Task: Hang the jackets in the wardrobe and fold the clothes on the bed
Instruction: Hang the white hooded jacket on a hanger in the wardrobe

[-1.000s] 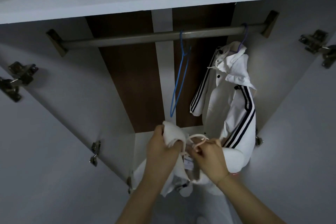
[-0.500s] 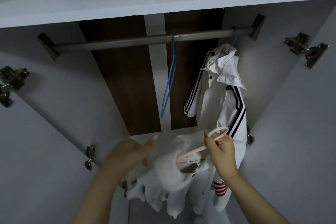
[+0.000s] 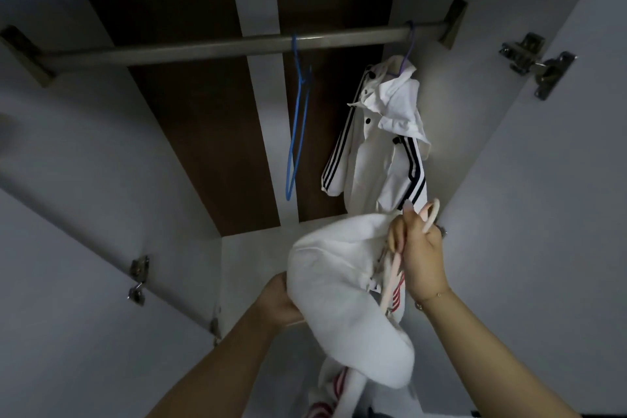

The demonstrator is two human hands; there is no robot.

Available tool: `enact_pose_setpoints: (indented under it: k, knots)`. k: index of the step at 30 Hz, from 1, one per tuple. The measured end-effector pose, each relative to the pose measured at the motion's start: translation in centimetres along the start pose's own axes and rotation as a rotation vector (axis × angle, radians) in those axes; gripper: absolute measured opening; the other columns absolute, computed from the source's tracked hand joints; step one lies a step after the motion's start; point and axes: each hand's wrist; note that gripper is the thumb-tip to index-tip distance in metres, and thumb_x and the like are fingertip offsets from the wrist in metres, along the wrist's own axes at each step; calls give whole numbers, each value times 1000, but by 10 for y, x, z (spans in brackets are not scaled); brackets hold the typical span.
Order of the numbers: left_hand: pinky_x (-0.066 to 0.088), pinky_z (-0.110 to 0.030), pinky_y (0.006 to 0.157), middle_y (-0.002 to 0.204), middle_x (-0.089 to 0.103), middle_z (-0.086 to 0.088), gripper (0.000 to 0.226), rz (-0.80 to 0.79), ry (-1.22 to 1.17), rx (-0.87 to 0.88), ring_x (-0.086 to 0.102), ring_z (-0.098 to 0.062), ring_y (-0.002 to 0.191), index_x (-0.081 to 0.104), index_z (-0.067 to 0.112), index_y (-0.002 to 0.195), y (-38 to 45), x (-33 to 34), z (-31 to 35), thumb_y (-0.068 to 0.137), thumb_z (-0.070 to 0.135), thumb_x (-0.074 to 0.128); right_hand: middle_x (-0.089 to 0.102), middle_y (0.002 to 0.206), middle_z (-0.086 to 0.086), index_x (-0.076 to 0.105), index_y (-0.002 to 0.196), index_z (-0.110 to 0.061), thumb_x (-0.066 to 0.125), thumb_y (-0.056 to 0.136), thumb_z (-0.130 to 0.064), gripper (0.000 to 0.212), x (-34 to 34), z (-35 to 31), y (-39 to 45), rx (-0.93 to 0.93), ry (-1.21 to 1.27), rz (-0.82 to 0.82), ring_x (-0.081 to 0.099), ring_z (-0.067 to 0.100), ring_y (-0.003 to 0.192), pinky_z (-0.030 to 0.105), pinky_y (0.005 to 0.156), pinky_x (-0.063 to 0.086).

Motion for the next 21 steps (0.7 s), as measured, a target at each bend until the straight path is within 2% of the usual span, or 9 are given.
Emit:
enact_pose_setpoints:
  k: [2,4,7,11,14,16,17,19,21]
  knots:
    - [57,-39,56,70,69,-17,45,-33,-82,85,67,-32,59,73,-2,70,1,0,-6,99,21,47,32,38,-2,36,40,-23,41,104,-23,64,-6,-1,-2,40,80,10,30,12,37,26,44,29]
    - [59,-43,62,80,71,-18,37,-76,-68,130,69,-33,68,76,0,83,-5,6,-11,93,28,54,30,37,-4,43,43,-22,41,104,-17,61,-9,0,-4,45,127,9,29,10,33,21,39,27]
    - [59,-44,56,79,72,-18,38,-26,-88,157,70,-33,66,67,2,97,-12,13,-11,101,30,43,31,36,-2,38,49,-22,42,103,-17,55,-12,4,-4,45,99,-18,29,11,32,20,38,31]
    - [56,-36,45,65,70,-15,40,23,-51,271,69,-28,53,74,1,64,-41,15,8,91,22,54,30,36,1,31,40,-19,41,104,-17,65,-19,7,-2,50,28,-60,31,12,33,19,42,35]
    - [58,-31,64,90,75,-14,7,107,641,436,73,-26,78,78,8,80,-69,14,32,75,11,74,31,35,1,30,41,-14,41,103,-14,63,-26,10,-1,50,-24,-80,33,12,33,20,46,38]
    - [54,-35,76,101,71,-18,15,416,1250,756,68,-32,92,70,1,92,-69,5,43,82,12,70,35,35,-1,34,39,-14,41,103,-14,64,-29,17,-3,44,-89,-140,36,11,35,22,49,41]
    - [49,-36,73,99,68,-21,15,620,1422,948,65,-36,90,66,-3,92,-72,5,47,84,9,66,37,36,-3,37,39,-15,41,102,-15,64,-28,21,-5,34,-131,-170,38,8,36,21,50,41]
    - [37,-34,62,96,60,-22,13,890,1506,1215,60,-37,78,59,-5,89,-81,14,50,81,3,66,42,40,-5,43,39,-21,43,101,-13,63,-22,27,-8,8,-182,-183,41,4,42,17,51,39]
    - [33,-30,60,93,57,-16,19,887,1487,1340,55,-31,69,60,0,84,-91,31,50,74,14,68,46,49,-3,45,40,-21,44,101,-10,62,-15,32,-8,-67,-256,-139,44,9,51,20,55,39]
Point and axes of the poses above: each hand's wrist, its own y-axis towards the middle knuckle, its own x-axis out of the palm, z = x × y
